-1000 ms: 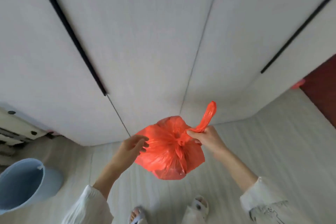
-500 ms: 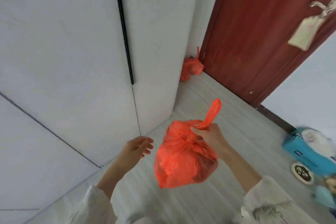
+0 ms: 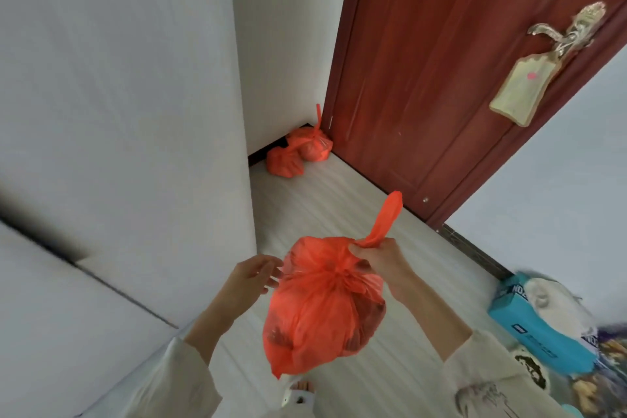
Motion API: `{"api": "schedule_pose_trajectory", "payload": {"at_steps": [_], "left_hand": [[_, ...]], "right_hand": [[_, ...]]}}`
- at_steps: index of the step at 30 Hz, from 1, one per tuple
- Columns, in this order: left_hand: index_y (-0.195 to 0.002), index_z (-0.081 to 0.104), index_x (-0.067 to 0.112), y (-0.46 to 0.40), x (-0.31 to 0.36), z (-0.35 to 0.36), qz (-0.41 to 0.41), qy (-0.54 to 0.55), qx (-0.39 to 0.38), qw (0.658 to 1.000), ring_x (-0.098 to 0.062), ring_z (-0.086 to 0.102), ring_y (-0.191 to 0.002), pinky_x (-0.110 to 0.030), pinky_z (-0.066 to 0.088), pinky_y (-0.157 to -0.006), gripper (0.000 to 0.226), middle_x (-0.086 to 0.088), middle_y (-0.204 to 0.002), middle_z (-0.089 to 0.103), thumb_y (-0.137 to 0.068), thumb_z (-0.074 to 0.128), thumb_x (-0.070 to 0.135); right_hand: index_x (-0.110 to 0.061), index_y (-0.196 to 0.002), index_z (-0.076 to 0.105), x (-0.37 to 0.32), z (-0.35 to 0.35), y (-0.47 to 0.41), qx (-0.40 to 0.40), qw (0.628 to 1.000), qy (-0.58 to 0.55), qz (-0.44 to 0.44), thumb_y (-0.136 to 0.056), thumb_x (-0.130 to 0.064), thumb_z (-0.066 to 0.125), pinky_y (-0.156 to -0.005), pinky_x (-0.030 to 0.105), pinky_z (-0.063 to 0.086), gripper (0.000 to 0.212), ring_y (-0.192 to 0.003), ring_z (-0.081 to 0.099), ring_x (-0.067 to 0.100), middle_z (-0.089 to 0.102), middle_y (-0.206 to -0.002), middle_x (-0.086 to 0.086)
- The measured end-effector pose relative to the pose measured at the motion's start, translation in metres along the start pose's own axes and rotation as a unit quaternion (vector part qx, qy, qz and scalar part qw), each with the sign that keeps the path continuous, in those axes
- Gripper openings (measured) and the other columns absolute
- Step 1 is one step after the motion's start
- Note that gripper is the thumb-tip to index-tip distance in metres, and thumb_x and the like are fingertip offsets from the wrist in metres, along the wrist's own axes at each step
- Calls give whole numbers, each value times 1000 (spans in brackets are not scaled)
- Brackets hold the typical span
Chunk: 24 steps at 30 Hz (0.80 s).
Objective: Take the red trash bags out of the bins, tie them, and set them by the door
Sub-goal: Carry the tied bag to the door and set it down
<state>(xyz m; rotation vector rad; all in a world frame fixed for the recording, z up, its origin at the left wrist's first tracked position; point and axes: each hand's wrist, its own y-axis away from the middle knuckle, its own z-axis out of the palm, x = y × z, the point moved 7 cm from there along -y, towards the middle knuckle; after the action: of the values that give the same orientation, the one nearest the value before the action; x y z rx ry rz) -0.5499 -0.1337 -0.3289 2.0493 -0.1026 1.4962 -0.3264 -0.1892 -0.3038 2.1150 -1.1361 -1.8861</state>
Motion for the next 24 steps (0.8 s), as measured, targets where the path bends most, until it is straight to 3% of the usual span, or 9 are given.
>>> {"api": "schedule_pose_trajectory", "payload": {"at_steps": [3, 6, 11, 15, 18, 22, 24], "left_hand": [[-97, 63, 7, -63, 40, 20, -1, -12, 1, 1000, -13, 59, -71, -19, 45, -64, 26, -3, -81, 63, -96, 37, 8], [-102, 61, 3, -117, 76, 32, -2, -21, 8, 1000, -3, 60, -60, -20, 43, -64, 25, -3, -81, 61, -96, 37, 8], [-103, 61, 1, -206, 98, 36, -35, -7, 54, 998, -12, 56, -66, -19, 43, -63, 26, -2, -78, 60, -96, 36, 6], [-96, 61, 6, -283, 108, 34, -65, 19, 105, 992, -15, 57, -67, -19, 46, -62, 25, 1, -75, 60, -96, 35, 4], [-91, 60, 10, -338, 120, 25, -85, 51, 172, 980, -18, 59, -71, -28, 48, -69, 28, 0, -76, 62, -94, 34, 3], [-91, 61, 12, -390, 136, 15, -111, 86, 218, 966, -9, 58, -63, -14, 45, -56, 26, 1, -75, 62, -95, 36, 6], [-88, 61, 13, -412, 136, 7, -134, 109, 239, 956, -10, 56, -61, -18, 44, -55, 26, 0, -73, 61, -95, 37, 6]], "right_hand": [[8, -103, 63, -31, -11, -55, -38, 999, 10, 13, -83, -6, 65, -66, 26, 55, 25, -68, 62, 22, 67, -97, 26], [10, -111, 57, -62, -20, -115, -57, 997, -31, 34, -84, -3, 62, -77, 38, 55, 30, -90, 64, 33, 63, -110, 30], [12, -120, 50, -111, -18, -225, -103, 990, -72, 63, -86, 0, 58, -86, 44, 51, 37, -108, 59, 39, 57, -119, 31], [7, -124, 50, -148, 2, -319, -172, 982, -31, 67, -87, 0, 56, -79, 38, 53, 37, -104, 61, 34, 60, -113, 24], [4, -125, 49, -170, 21, -385, -229, 970, 32, 78, -89, -1, 54, -85, 39, 52, 37, -110, 59, 37, 57, -123, 27], [4, -126, 45, -204, 48, -453, -270, 955, 84, 91, -88, 0, 55, -90, 41, 51, 39, -113, 57, 37, 54, -128, 25], [4, -126, 44, -217, 64, -480, -284, 949, 100, 99, -88, 1, 54, -89, 41, 50, 40, -117, 55, 38, 52, -130, 25]]}}
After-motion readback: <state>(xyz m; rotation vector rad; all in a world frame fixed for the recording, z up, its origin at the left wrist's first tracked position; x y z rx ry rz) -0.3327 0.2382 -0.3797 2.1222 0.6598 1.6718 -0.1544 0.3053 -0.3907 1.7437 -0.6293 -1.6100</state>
